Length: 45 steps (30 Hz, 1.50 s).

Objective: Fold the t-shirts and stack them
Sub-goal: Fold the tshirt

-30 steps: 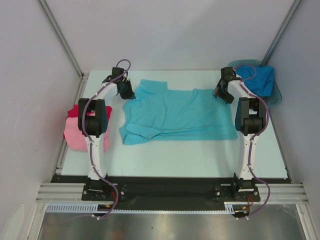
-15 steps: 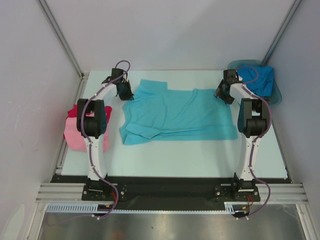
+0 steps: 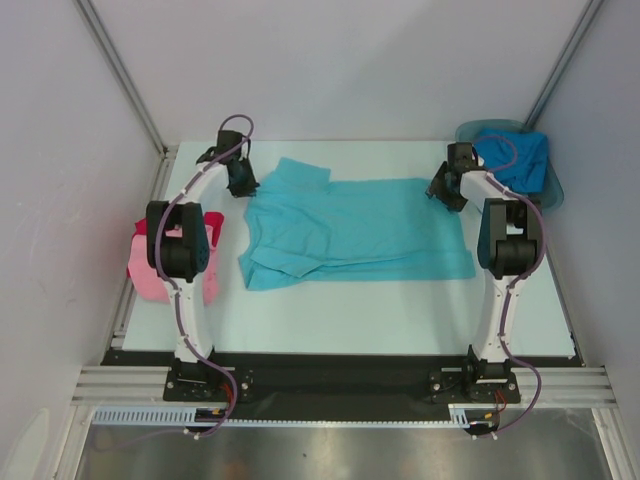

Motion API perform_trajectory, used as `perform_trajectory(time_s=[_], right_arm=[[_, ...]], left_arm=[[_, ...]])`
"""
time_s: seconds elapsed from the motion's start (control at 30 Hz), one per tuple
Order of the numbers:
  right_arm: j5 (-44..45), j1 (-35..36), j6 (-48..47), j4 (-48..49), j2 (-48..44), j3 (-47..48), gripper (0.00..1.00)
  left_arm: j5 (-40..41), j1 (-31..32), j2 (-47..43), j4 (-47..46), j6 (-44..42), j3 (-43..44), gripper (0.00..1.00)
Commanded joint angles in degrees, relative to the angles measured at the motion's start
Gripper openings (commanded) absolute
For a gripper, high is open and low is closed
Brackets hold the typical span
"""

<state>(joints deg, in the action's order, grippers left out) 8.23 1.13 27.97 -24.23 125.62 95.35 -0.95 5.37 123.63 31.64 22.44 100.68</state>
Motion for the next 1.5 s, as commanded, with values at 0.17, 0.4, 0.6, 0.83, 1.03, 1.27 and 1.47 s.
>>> perform_trajectory(time_s=[0.17, 0.4, 0.6, 0.83, 1.03, 1.27, 1.47], right_arm=[[-2.43, 0.54, 1.57, 2.78, -6.62, -4.82, 0.66], [-0.94, 0.72, 0.69, 1.82, -5.83, -2.46, 0.68], [7.83, 1.33, -1.5, -3.36, -2.41, 5.27, 0.72], [11.29, 1.33, -2.74, -8.55, 5.06, 16.96, 0.73], [11.28, 1.25, -2.74, -9.79, 9.11, 20.58, 0.73], [11.63, 1.25, -3.27, -9.26, 11.04, 20.75, 0.73], [12.07, 1.33, -3.44, -9.0, 12.54, 22.16, 0.73]], left_arm=[[5.08, -0.79, 0.55, 4.74, -0.46, 8.55, 0.0], [3.42, -1.32, 2.58, 5.36, -0.82, 9.27, 0.0], [1.65, -1.24, 2.84, 4.05, -0.38, 6.28, 0.04], [1.39, -1.32, 1.79, 3.08, 0.15, 4.61, 0.02], [1.39, -1.24, 1.08, 2.55, -0.02, 4.08, 0.0], [1.39, -1.24, 0.91, 1.85, 0.15, 3.12, 0.0], [0.16, -1.32, 0.03, 1.23, -0.2, 1.8, 0.0]])
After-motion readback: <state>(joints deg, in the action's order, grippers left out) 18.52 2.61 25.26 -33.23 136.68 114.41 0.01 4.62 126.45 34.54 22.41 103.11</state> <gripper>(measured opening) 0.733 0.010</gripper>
